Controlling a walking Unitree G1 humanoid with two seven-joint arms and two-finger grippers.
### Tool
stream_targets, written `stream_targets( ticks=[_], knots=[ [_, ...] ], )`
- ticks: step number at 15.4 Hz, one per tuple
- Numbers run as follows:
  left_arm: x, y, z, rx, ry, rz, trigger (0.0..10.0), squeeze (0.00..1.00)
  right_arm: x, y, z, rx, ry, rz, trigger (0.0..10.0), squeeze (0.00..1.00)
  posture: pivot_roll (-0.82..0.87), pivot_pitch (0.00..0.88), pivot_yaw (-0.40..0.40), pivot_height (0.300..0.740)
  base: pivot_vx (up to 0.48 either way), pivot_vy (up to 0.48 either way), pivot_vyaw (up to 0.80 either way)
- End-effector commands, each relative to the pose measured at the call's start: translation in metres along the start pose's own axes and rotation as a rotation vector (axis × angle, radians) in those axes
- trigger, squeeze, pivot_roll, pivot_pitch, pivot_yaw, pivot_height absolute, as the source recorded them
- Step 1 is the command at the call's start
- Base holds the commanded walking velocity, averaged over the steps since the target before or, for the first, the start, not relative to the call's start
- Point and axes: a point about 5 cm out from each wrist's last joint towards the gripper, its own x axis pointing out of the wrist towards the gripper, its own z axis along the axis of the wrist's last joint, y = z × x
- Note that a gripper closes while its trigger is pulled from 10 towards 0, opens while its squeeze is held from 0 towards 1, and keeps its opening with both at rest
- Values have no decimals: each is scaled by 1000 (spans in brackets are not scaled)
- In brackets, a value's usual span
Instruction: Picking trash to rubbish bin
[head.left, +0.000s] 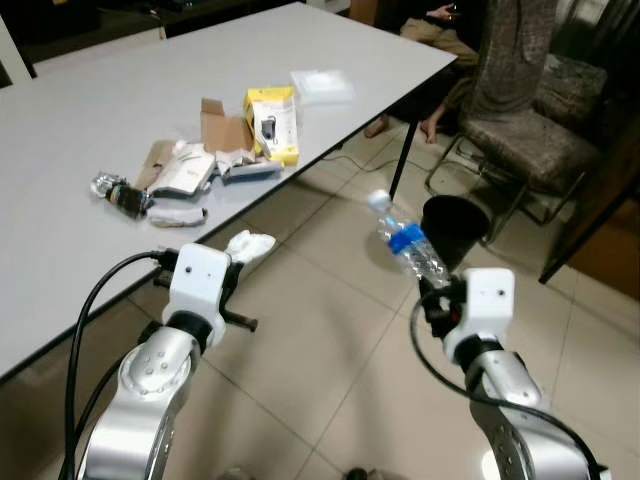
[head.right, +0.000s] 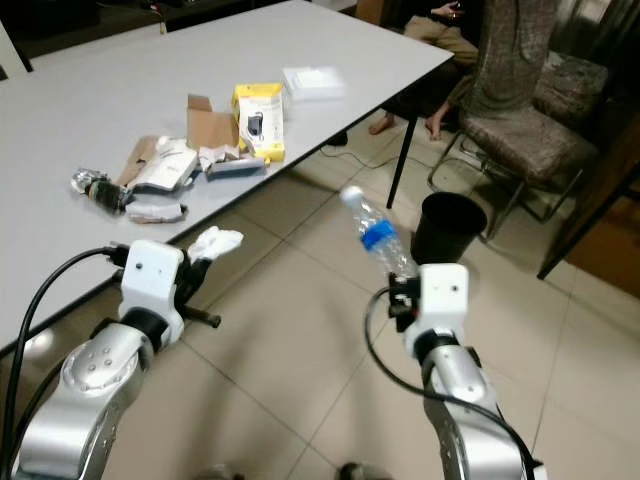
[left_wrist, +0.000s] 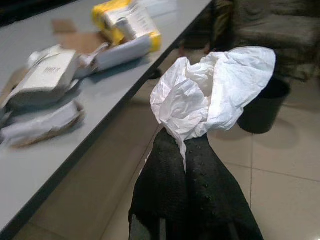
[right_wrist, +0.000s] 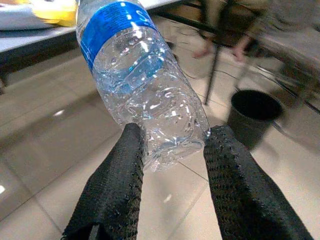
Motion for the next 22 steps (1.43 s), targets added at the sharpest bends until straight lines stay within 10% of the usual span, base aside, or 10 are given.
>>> stream_targets(
  ticks=[1, 22],
  knots=[
    [1, -9, 2, 10, -34, -61, 10000, 0, -4, -13, -8, 15, 21, -65, 10000, 0, -1, 111, -52, 740, 0, 0, -800],
    [4, -6, -22, -11, 10, -22, 10000, 0, 9, -4, -10, -83, 14, 55, 10000, 0, -7, 95, -58, 740, 197, 0, -571]
  ],
)
